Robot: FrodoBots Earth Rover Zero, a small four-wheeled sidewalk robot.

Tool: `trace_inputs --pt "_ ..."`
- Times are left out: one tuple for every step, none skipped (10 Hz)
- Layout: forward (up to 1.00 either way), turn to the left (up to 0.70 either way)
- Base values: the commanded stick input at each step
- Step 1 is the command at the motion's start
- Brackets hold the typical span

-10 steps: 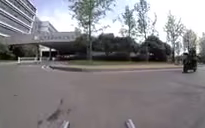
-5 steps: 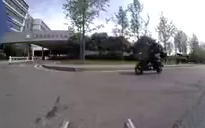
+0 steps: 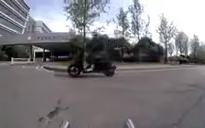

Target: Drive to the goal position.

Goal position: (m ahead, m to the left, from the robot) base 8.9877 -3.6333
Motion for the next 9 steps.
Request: trace_inputs --pt "0.70 -0.14" --pt "0.70 -0.14" --pt "0.70 -0.14" --pt "0.70 -0.14" --pt "0.70 -0.14" --pt "0.70 -0.14" --pt "0.70 -0.14" --pt "0.70 -0.14" --pt "0.70 -0.14"
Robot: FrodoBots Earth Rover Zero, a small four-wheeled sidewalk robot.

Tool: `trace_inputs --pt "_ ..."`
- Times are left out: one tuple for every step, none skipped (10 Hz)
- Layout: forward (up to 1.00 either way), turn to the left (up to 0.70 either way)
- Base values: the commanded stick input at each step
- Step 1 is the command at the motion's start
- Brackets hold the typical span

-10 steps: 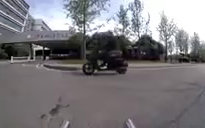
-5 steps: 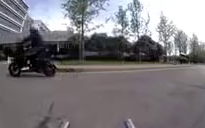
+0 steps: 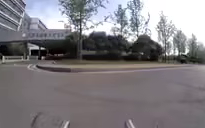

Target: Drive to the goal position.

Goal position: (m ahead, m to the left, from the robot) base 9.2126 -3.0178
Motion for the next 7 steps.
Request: trace_inputs --pt "0.70 -0.14" --pt "0.70 -0.14" --pt "0.70 -0.14" --pt "0.70 -0.14" --pt "0.70 -0.14" --pt "0.70 -0.14" --pt "0.70 -0.14"
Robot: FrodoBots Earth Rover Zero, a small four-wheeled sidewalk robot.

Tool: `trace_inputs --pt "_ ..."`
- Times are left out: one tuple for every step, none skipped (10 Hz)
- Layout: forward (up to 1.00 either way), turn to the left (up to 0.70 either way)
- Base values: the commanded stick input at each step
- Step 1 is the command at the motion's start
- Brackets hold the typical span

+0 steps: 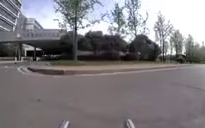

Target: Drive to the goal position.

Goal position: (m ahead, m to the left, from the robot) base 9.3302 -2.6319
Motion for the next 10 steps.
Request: trace_inputs --pt "0.70 -0.14" --pt "0.70 -0.14" --pt "0.70 -0.14" --pt "0.70 -0.14" --pt "0.70 -0.14" --pt "0.70 -0.14" --pt "0.70 -0.14" --pt "0.70 -0.14" --pt "0.70 -0.14" --pt "0.70 -0.14"
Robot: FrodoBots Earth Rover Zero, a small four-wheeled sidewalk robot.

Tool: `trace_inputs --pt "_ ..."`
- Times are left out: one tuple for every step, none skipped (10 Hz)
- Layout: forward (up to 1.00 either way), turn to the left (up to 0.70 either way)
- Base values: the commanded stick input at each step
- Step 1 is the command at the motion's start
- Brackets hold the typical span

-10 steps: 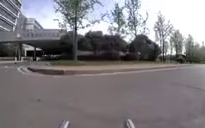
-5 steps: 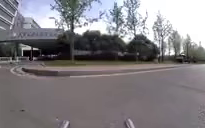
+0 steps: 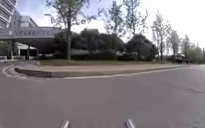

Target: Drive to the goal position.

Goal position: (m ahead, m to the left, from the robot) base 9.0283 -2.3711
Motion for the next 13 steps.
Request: trace_inputs --pt "0.70 -0.14" --pt "0.70 -0.14" --pt "0.70 -0.14" --pt "0.70 -0.14" --pt "0.70 -0.14" --pt "0.70 -0.14" --pt "0.70 -0.14" --pt "0.70 -0.14" --pt "0.70 -0.14" --pt "0.59 -0.19" --pt "0.45 -0.27" --pt "0.45 -0.27" --pt "0.45 -0.27"
